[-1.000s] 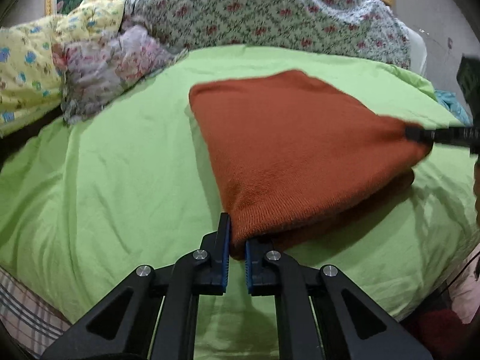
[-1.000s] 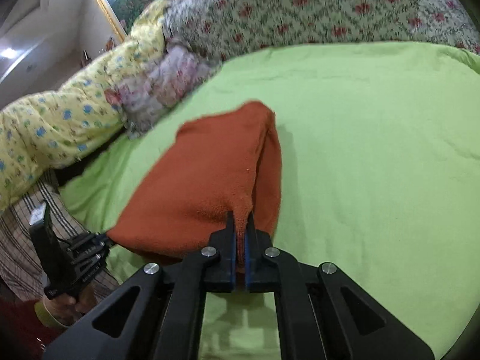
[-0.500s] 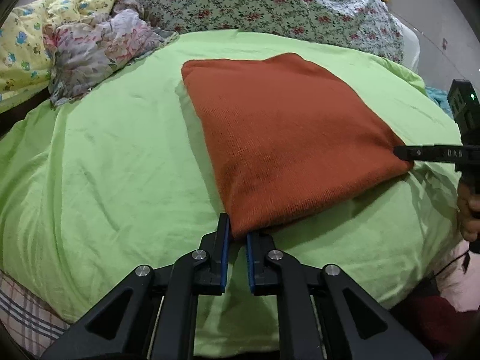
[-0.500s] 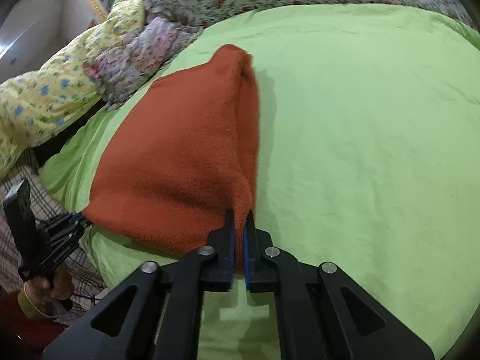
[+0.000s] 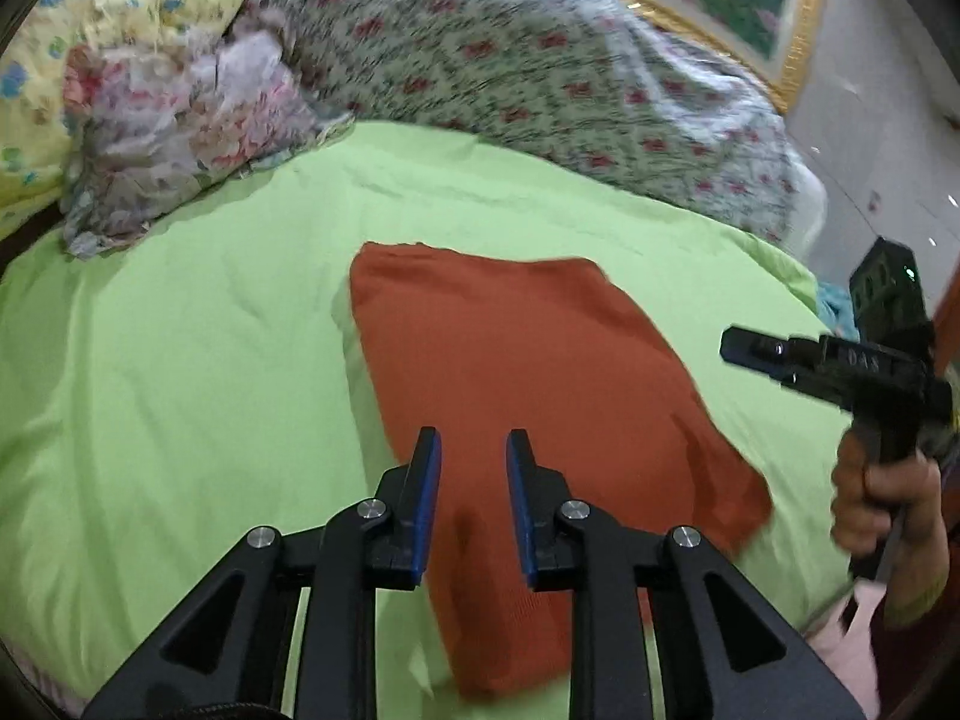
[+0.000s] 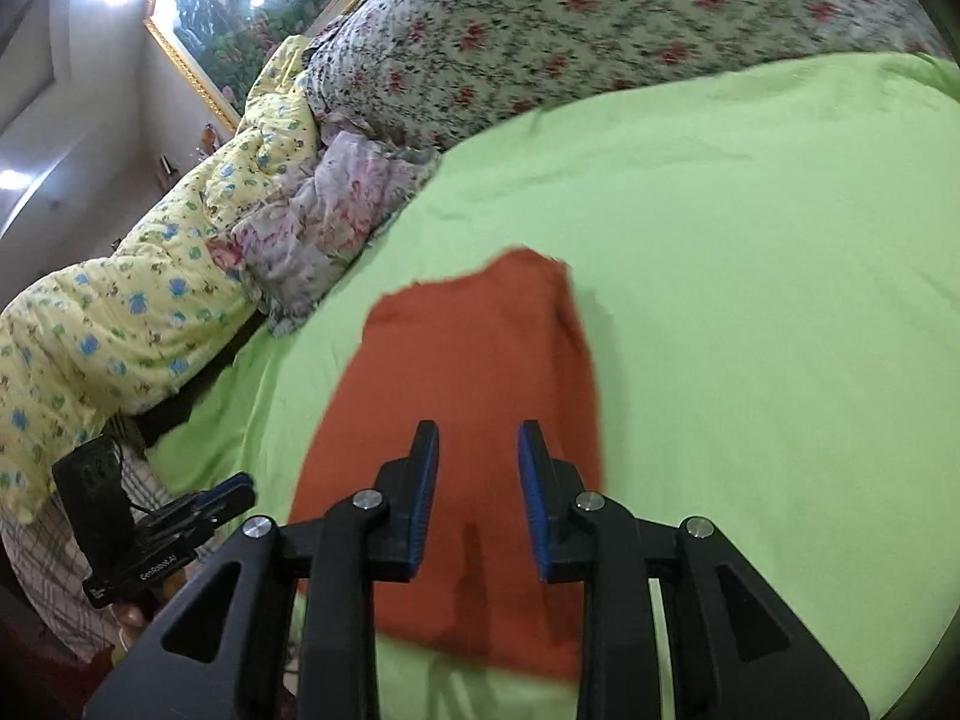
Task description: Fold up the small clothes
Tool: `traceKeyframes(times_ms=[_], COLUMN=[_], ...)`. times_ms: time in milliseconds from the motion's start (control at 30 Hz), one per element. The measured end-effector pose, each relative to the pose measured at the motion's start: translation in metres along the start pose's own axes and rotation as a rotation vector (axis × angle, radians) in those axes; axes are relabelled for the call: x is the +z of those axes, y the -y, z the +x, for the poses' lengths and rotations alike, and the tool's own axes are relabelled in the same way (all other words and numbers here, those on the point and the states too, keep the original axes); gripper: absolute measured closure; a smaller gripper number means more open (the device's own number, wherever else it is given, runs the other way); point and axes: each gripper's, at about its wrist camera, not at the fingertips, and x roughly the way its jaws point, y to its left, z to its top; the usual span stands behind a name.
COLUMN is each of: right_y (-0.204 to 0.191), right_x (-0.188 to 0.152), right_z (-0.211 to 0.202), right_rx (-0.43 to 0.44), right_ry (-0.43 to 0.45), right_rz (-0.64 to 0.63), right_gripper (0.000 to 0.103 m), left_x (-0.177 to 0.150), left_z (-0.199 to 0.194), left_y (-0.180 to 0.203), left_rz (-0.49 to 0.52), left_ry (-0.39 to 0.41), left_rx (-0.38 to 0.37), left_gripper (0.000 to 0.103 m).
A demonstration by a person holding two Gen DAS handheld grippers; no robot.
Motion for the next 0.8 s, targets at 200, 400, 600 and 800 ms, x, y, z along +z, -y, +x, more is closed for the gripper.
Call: traceKeyframes(times_ms=[200,400,600,800], right_y=[-0.005,0.028,0.058,0.041], right_x=[0.048,0.072,0.07,0.07], right_z=[0.078,0.131,0.15,0.116], right_rx=[0.005,-0.048,-0.053,-0.068], right_ry=[-0.089,-0.103,-0.073,-0.054], right_rz=[0.045,0.118,0.181,0.138], right_gripper=[0.073,0.076,0.103,0.1], left_x=[0.063,0.085,0.085,0.067], left_z=[0.08,0.144,0.155,0.089], left_y=[-0.029,-0.054,-0.062,-0.041], left_rz=[-0.105,-0.138,-0.131,-0.104], left_ry=[-0.086,-0.137,-0.144,-0.085], left_rx=[-0.054,0.151,0.17,0.085], left_gripper=[0.065,0.065,0.063,0.067])
